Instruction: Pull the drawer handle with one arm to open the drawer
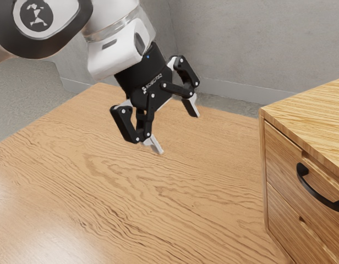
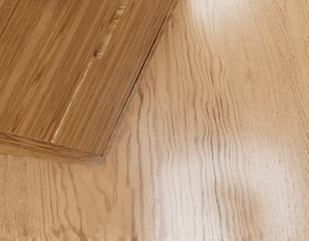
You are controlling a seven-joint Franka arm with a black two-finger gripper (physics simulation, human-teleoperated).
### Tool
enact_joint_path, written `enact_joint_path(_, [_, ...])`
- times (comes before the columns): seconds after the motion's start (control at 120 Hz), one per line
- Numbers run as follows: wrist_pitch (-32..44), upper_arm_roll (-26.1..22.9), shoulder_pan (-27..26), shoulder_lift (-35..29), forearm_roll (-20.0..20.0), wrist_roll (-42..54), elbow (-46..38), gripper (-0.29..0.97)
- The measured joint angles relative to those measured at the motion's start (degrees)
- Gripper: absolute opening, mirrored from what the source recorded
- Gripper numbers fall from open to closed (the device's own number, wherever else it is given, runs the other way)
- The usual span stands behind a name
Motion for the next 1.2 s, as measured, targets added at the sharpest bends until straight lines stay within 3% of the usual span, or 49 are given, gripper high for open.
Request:
enact_joint_path(0.292, [10.4,-1.0,1.2,0.2,0.0,8.2,-5.5,0.68])
enact_joint_path(0.9, [23.0,-10.8,1.0,0.2,-1.4,12.0,-9.6,0.66])
enact_joint_path(1.2, [27.9,-14.5,1.3,-0.5,-1.0,10.7,-12.8,0.49])
